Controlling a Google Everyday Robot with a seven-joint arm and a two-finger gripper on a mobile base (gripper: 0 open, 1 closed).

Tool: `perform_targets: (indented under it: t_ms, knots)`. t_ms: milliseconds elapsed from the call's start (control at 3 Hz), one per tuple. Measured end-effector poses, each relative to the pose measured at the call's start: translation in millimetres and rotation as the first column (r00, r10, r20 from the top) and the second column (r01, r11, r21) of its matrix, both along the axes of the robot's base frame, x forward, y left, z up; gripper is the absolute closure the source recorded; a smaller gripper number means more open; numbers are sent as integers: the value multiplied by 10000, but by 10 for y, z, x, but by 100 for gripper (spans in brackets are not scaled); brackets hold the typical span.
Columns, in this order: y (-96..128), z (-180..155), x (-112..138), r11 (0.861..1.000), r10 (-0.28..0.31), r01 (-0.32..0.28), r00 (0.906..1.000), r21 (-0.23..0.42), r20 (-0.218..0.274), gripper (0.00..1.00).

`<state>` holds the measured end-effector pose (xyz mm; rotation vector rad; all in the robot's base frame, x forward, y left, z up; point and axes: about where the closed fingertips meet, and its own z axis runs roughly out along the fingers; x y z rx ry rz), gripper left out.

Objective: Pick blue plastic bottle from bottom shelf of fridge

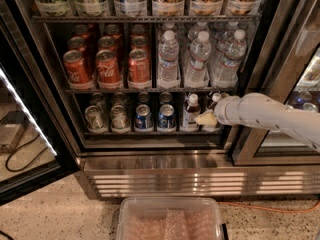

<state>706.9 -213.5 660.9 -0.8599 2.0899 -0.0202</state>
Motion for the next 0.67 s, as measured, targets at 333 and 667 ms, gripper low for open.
perform_targets:
  t_ms: [333, 667]
  knots:
    - [5, -2, 4, 10000, -27, 27, 10000, 0, -21, 25]
    - [-5, -53, 15, 9999, -121, 121, 9999, -6, -100, 23]
